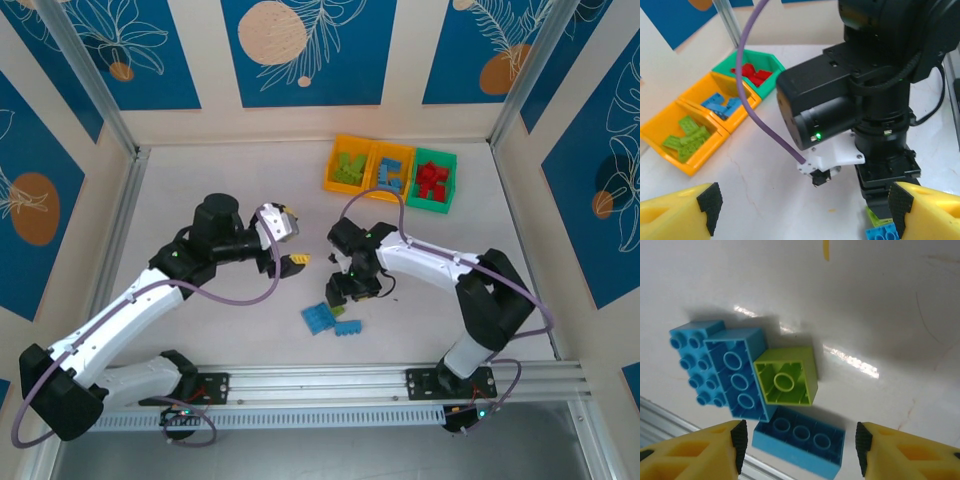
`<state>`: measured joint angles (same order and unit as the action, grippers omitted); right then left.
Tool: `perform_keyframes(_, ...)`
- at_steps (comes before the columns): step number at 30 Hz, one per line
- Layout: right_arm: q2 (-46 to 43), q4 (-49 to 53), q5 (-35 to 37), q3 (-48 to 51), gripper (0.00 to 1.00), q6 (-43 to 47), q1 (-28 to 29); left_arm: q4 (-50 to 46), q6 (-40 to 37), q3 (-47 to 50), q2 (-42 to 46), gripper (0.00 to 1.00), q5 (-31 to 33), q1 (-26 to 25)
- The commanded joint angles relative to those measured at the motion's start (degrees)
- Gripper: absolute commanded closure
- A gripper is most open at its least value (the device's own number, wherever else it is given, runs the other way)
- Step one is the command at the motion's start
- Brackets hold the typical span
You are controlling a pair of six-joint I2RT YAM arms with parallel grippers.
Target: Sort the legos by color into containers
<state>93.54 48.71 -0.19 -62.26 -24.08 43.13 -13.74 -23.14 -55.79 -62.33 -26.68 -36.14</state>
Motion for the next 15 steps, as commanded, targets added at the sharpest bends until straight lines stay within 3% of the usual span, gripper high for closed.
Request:
perform_keyframes(1, 2.3, -1.9, -0.4, -1.4, 0.39, 1.9, 0.5, -0.8, -2.0, 0.5, 0.1, 0.12, -2.4, -0.2)
perform_keyframes(15, 8.9, -3.1, -1.3, -1.3, 0.48, 1.5, 0.3, 0.4, -1.7, 1.8, -0.6, 0.08, -2.6, -0.1)
